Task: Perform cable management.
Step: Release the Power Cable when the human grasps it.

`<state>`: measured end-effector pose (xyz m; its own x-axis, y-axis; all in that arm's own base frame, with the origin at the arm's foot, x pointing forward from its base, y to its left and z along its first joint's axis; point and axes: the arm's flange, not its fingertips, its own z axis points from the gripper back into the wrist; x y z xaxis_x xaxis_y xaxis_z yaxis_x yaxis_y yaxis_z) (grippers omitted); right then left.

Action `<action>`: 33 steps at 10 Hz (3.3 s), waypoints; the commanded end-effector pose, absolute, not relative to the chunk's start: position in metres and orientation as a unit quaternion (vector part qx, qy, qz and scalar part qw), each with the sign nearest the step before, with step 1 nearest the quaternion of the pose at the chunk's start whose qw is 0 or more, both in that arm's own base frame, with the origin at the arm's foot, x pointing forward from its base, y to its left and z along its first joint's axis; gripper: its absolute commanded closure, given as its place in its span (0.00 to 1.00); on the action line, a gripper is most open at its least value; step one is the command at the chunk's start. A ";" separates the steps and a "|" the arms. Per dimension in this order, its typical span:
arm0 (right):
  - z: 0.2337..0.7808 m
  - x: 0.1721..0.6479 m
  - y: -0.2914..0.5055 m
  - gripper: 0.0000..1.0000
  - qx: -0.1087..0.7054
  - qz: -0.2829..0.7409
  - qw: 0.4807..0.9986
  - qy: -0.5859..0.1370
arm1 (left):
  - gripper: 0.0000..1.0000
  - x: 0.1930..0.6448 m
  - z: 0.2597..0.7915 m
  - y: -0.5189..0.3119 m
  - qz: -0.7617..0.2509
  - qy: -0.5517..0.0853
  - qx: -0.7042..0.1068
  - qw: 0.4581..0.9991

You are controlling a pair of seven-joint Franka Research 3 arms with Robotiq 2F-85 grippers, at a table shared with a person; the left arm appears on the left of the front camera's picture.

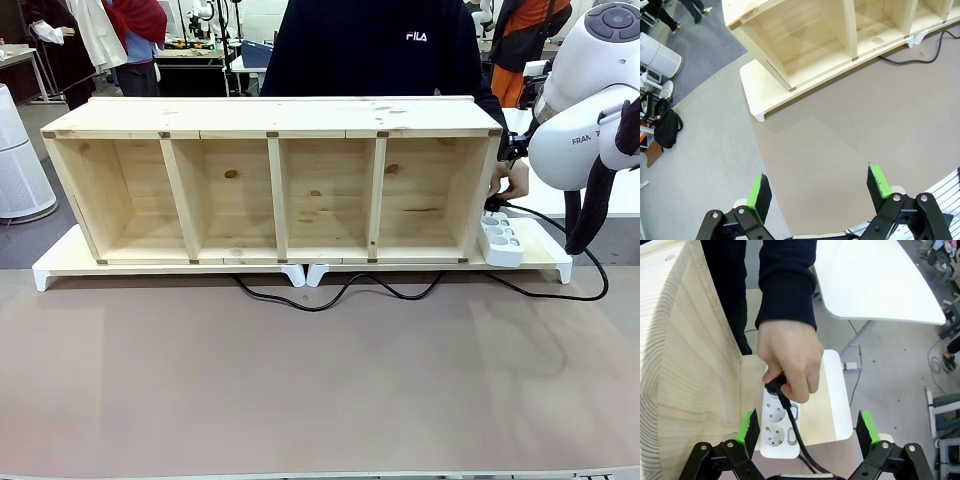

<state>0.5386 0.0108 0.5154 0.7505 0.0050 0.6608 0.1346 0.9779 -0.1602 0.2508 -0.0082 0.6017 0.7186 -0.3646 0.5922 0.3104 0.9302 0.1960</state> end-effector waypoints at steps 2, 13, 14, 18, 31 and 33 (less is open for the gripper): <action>0.517 0.534 0.007 0.00 -0.094 -0.031 0.933 -0.346 | 0.00 0.251 0.602 -0.007 -0.181 -0.328 0.041 0.926; 0.517 0.534 0.007 0.00 -0.094 -0.031 0.933 -0.346 | 0.00 0.251 0.602 -0.007 -0.181 -0.328 0.041 0.926; 0.517 0.534 0.007 0.00 -0.094 -0.031 0.933 -0.346 | 0.00 0.251 0.602 -0.007 -0.181 -0.328 0.041 0.926; 0.517 0.534 0.007 0.00 -0.094 -0.031 0.933 -0.346 | 0.00 0.251 0.602 -0.007 -0.181 -0.328 0.041 0.926; 0.517 0.534 0.007 0.00 -0.094 -0.031 0.933 -0.346 | 0.00 0.251 0.602 -0.007 -0.181 -0.328 0.041 0.926; 0.517 0.534 0.007 0.00 -0.094 -0.031 0.933 -0.346 | 0.00 0.251 0.602 -0.007 -0.181 -0.328 0.041 0.926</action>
<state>0.5385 0.0108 0.5154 0.7506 0.0052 0.6608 0.1344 0.9779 -0.1603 0.2508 -0.0082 0.6017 0.7186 -0.3646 0.5922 0.3104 0.9302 0.1960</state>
